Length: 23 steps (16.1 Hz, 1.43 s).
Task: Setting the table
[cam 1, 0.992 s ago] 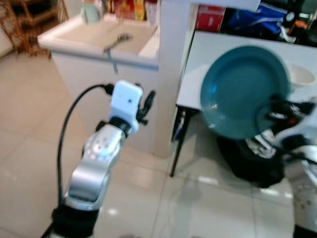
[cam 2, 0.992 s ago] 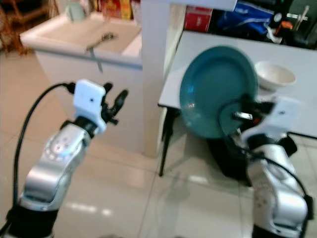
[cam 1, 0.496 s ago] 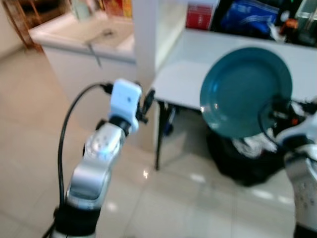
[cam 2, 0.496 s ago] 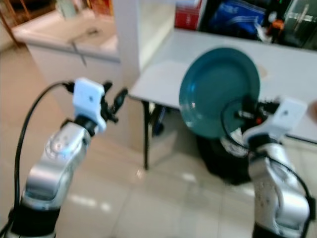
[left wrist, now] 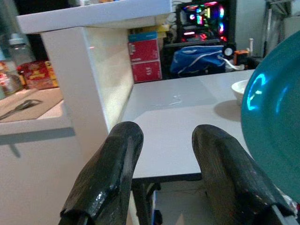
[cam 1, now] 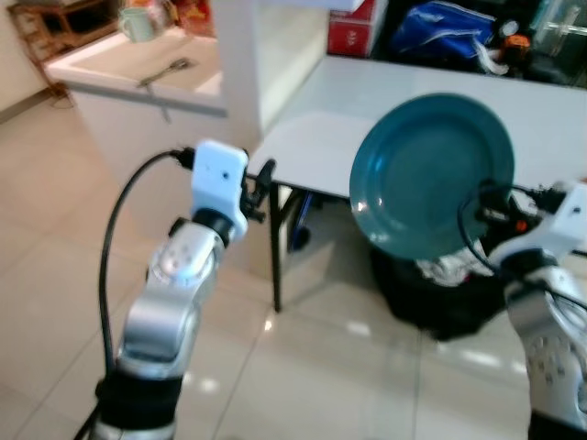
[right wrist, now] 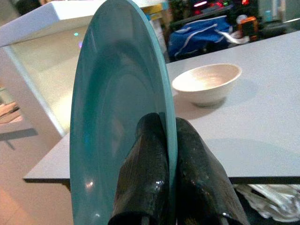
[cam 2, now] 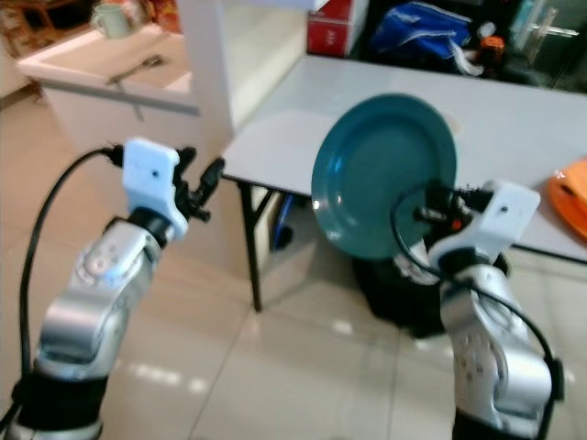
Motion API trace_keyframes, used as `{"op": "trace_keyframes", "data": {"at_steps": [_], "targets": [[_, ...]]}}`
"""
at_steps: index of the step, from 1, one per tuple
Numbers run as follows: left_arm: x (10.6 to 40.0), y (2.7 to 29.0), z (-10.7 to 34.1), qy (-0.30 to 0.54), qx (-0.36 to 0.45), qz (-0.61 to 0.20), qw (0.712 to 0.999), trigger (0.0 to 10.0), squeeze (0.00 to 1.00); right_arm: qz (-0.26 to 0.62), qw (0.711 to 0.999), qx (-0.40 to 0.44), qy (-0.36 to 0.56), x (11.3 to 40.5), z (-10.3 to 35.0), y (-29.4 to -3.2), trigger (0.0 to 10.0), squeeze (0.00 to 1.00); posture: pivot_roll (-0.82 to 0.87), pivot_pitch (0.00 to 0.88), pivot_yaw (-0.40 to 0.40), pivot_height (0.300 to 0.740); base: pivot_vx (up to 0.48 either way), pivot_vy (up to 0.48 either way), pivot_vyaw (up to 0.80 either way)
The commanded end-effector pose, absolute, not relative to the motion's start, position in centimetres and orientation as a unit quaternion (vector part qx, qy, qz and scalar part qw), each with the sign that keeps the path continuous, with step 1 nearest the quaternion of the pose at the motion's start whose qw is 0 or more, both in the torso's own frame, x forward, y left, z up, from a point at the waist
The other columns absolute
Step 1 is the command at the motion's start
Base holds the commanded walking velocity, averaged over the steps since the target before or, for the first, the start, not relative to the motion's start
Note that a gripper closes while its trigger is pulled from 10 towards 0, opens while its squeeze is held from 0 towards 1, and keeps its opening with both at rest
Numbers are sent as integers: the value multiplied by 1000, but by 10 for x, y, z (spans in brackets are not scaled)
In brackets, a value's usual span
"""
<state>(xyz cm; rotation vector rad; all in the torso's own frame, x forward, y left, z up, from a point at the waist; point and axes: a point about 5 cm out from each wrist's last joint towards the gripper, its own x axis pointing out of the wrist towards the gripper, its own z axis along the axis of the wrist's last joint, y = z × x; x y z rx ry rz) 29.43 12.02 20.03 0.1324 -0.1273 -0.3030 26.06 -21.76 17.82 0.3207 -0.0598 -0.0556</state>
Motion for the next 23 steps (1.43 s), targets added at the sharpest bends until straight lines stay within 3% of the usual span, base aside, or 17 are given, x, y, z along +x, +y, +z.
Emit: {"op": "trace_keyframes", "data": {"at_steps": [1,16,23], "targets": [[293,121,202,-62,67,-151,984,10000,0,-29,986,160,-41,261,184,-217,10000,0,5,34,4,740,450,0,0],[296,117,204,-59,74,-161,982,10000,0,-19,984,176,-30,263,185,-222,10000,0,-2,27,8,740,447,0,0],[272,95,196,-47,63,-302,950,10000,0,-34,941,335,25,261,171,-236,10000,0,-7,38,2,740,0,0,0]]}}
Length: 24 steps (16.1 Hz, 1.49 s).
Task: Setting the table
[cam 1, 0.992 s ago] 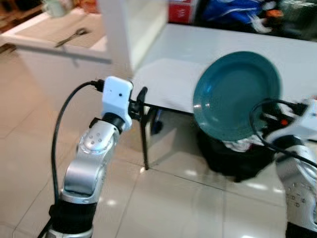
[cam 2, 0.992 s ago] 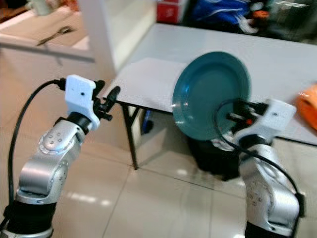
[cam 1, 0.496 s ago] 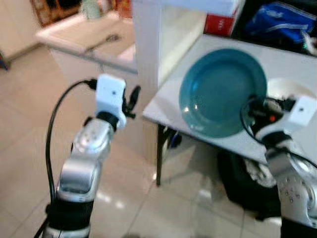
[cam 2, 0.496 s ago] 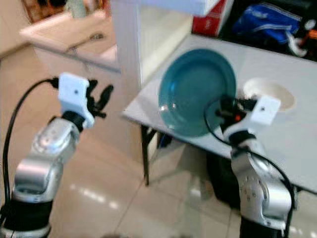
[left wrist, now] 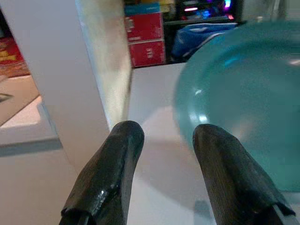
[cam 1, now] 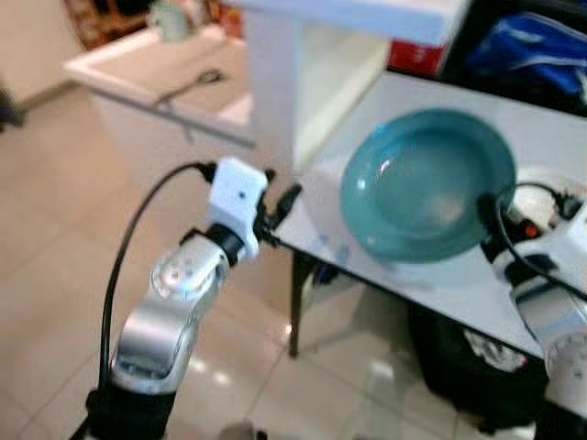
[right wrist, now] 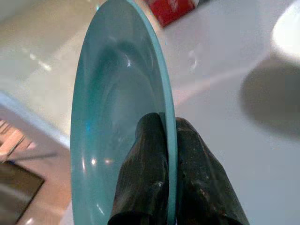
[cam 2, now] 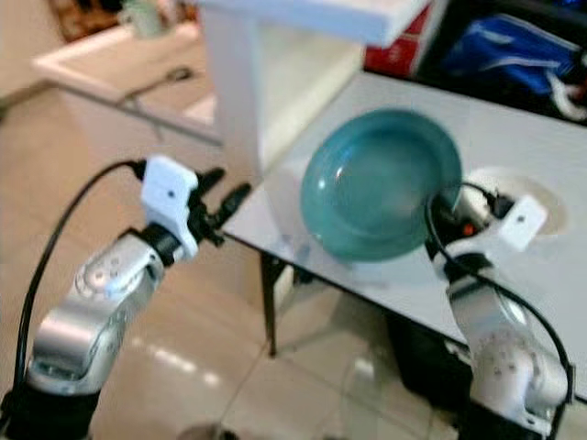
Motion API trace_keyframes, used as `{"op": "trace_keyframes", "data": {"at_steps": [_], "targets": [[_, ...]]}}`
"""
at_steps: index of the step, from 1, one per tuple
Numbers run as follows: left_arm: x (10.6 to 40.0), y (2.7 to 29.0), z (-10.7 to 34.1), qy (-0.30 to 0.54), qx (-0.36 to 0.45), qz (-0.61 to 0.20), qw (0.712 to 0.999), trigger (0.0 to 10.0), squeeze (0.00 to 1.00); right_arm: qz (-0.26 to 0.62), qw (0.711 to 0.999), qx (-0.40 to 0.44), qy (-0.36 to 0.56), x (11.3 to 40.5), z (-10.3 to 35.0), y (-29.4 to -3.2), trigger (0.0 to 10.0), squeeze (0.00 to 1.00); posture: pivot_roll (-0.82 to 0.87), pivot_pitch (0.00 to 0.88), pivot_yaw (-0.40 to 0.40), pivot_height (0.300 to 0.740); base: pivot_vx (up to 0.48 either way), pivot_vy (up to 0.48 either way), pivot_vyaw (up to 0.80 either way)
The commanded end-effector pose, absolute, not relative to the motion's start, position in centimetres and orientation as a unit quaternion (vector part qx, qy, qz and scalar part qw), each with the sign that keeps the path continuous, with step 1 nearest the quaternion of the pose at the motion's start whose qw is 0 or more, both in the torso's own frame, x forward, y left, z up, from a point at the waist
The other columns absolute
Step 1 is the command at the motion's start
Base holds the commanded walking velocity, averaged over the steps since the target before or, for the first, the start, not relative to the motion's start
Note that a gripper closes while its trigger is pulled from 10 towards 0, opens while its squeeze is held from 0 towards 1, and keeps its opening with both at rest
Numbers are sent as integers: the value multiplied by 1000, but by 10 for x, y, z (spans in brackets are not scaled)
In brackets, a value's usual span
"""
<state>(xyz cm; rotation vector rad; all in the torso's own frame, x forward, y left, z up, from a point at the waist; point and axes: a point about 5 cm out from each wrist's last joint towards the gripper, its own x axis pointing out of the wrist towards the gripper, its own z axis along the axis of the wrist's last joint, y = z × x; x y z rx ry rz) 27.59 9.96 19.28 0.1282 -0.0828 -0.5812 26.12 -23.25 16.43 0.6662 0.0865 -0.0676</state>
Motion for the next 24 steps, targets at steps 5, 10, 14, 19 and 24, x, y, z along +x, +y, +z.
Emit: {"op": "trace_keyframes", "data": {"at_steps": [5,10,14,19,24], "targets": [[267,89,193,-37,59,-341,938,10000,0,-48,922,353,148,246,143,-242,10000,0,-22,43,2,740,0,0,0],[254,74,183,2,56,-433,900,10000,0,-123,876,442,146,245,134,-267,10000,0,-35,48,8,740,0,0,0],[252,69,181,12,65,-453,889,10000,0,-164,850,478,147,251,128,-274,10000,0,-36,36,5,740,0,0,0],[248,66,176,29,72,-469,880,10000,0,-194,833,493,161,257,121,-276,10000,0,-27,34,0,740,0,0,0],[241,66,173,42,76,-477,875,10000,0,-229,825,476,201,251,109,-279,10000,996,-18,42,-2,740,0,0,0]]}}
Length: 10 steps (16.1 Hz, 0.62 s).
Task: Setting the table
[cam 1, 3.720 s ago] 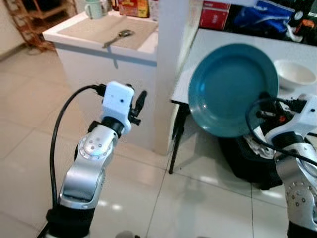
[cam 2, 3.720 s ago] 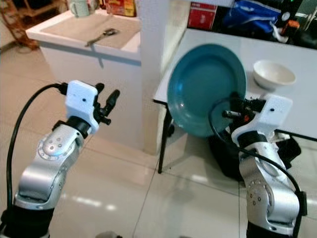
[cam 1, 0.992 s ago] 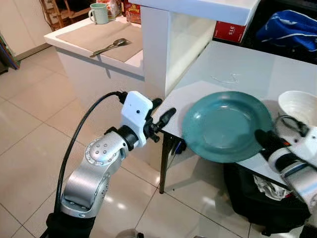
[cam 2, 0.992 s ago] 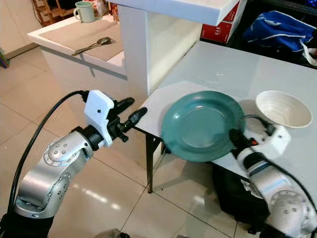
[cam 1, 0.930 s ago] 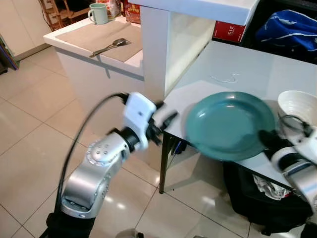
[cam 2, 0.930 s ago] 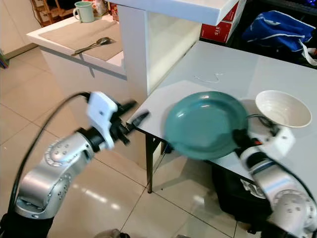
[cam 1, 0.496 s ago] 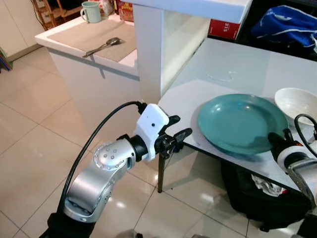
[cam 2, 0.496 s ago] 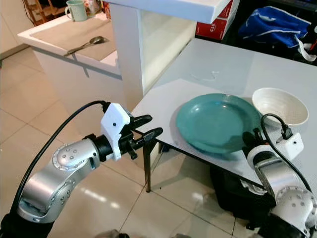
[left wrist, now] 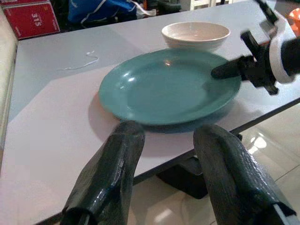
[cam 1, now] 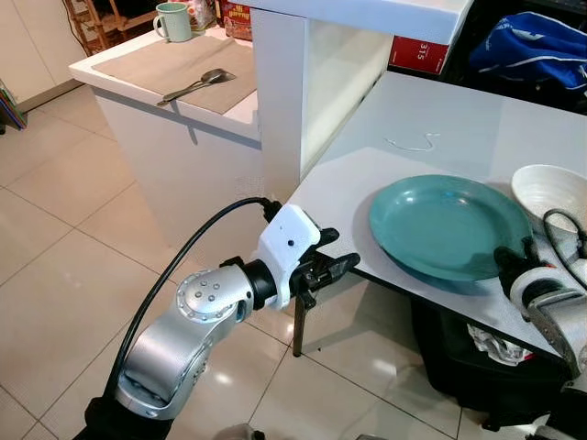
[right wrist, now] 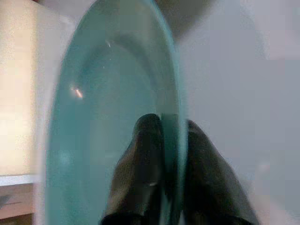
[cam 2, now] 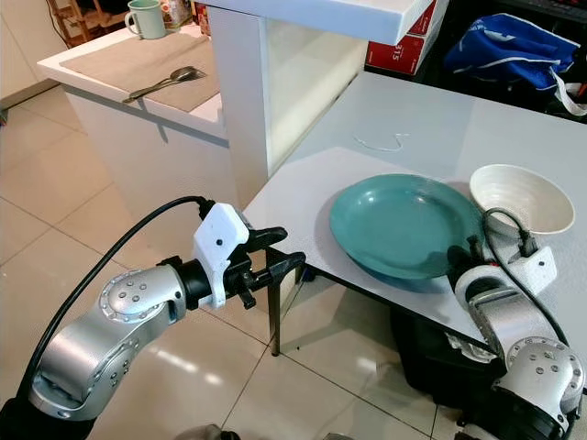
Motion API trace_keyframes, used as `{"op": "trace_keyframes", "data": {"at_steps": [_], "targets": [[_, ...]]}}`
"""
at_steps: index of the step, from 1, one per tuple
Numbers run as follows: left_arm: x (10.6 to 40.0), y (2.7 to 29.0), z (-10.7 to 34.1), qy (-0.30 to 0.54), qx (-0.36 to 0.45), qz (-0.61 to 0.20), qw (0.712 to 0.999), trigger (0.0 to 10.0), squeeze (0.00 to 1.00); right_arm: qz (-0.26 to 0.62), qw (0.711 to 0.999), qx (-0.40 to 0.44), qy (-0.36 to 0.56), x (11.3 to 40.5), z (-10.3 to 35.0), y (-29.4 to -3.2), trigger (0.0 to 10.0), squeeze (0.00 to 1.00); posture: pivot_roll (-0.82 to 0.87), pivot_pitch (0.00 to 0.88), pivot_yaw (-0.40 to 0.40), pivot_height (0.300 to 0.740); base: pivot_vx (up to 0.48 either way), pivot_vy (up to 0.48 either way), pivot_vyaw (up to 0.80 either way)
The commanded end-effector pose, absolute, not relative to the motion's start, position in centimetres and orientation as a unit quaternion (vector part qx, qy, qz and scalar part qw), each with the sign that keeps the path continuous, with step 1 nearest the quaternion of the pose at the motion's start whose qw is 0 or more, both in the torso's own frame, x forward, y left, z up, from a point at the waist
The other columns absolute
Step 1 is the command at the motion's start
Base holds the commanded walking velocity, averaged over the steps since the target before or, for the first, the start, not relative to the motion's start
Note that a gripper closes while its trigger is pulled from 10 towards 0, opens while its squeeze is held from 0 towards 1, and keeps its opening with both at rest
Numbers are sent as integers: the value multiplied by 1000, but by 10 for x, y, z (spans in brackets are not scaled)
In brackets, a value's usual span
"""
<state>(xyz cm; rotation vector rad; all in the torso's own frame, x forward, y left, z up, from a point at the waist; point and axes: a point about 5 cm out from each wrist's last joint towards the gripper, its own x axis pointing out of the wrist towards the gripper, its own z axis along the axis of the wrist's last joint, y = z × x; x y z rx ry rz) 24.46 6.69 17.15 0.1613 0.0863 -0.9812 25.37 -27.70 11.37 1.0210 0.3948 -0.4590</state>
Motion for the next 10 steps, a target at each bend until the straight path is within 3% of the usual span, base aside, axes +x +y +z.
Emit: {"op": "trace_keyframes", "data": {"at_steps": [1,8,10], "targets": [[241,66,173,42,76,-477,875,10000,0,-232,824,474,204,250,109,-279,10000,1000,-18,44,0,740,0,0,0],[238,63,173,50,78,-485,870,10000,0,-235,840,430,233,243,109,-280,10000,1000,-25,54,5,740,0,0,0],[238,64,173,52,78,-485,870,10000,0,-215,864,394,230,246,118,-278,10000,1000,-24,56,5,740,0,0,0]]}}
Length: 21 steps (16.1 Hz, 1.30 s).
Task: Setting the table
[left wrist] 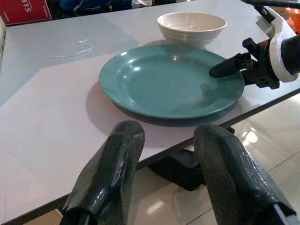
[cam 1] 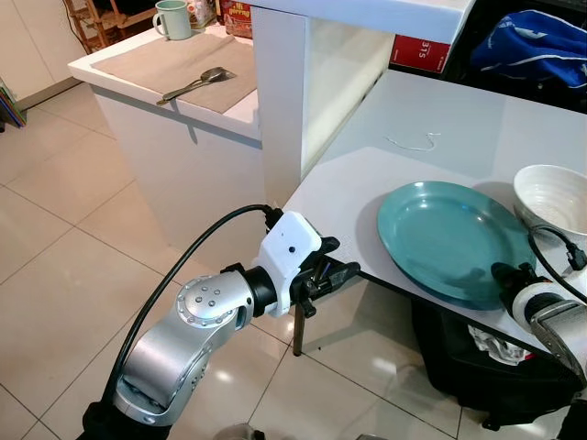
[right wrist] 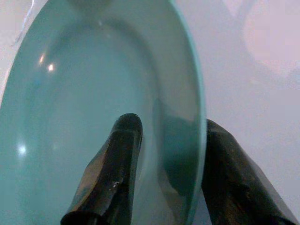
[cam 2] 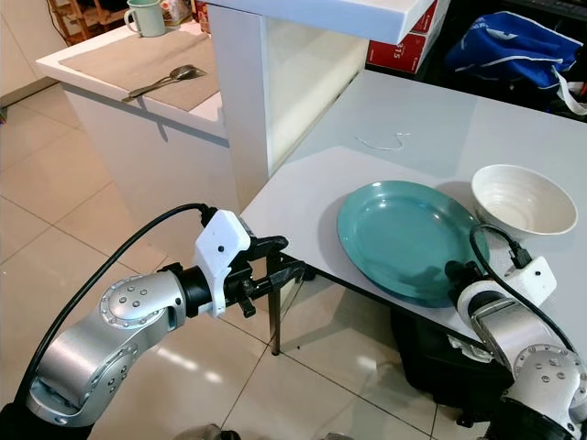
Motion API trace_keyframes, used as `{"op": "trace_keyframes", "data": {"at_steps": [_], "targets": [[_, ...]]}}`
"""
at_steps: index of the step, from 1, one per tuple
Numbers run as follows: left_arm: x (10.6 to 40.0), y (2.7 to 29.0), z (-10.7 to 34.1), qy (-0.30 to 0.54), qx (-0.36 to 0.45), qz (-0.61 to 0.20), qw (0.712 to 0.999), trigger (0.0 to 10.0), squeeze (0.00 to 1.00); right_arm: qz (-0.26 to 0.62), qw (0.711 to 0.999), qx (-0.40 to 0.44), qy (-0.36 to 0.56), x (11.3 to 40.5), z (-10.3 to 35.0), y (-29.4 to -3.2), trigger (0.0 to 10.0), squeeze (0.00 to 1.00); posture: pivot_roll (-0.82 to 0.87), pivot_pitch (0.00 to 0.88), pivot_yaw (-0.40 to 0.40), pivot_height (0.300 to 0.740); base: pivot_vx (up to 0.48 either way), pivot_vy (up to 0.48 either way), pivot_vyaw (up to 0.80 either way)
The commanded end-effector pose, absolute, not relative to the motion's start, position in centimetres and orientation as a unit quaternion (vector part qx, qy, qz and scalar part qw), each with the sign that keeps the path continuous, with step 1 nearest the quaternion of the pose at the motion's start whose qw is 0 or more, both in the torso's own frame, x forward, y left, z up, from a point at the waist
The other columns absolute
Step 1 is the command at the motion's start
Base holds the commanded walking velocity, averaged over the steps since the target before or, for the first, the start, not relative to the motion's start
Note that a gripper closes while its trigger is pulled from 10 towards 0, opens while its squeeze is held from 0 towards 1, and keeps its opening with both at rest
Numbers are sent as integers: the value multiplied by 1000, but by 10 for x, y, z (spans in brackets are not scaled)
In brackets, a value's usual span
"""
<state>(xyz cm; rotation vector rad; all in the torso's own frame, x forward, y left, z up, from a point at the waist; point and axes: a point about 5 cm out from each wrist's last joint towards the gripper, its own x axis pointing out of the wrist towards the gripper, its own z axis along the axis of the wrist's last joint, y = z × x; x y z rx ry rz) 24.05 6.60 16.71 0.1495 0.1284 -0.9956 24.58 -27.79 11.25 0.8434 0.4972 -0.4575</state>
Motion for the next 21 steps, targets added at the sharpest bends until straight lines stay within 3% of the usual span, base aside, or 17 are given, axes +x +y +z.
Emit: {"op": "trace_keyframes", "data": {"at_steps": [1,11,13,14,16,18,21], "targets": [[238,65,173,52,79,-483,870,10000,0,-205,881,360,230,246,123,-278,10000,0,-25,57,5,740,0,0,0],[243,77,169,58,107,-447,886,10000,0,-227,943,174,168,228,145,-285,10000,0,-26,58,20,740,0,0,0],[253,90,179,15,81,-375,923,10000,0,-193,970,146,10,224,192,-280,10000,0,-25,58,29,740,0,0,0],[256,94,180,11,79,-359,930,10000,0,-182,973,143,-20,223,200,-276,10000,0,-25,58,29,740,0,0,0],[268,101,187,-10,98,-306,947,10000,0,-158,981,98,-61,225,208,-257,10000,0,-20,60,30,740,0,480,0],[285,105,202,-41,117,-235,964,10000,0,-104,992,39,-65,238,202,-211,10000,0,-8,56,29,740,0,480,0],[288,113,205,-54,121,-196,972,10000,0,-48,993,91,-66,243,197,-186,10000,0,9,48,22,740,0,480,0]]}}
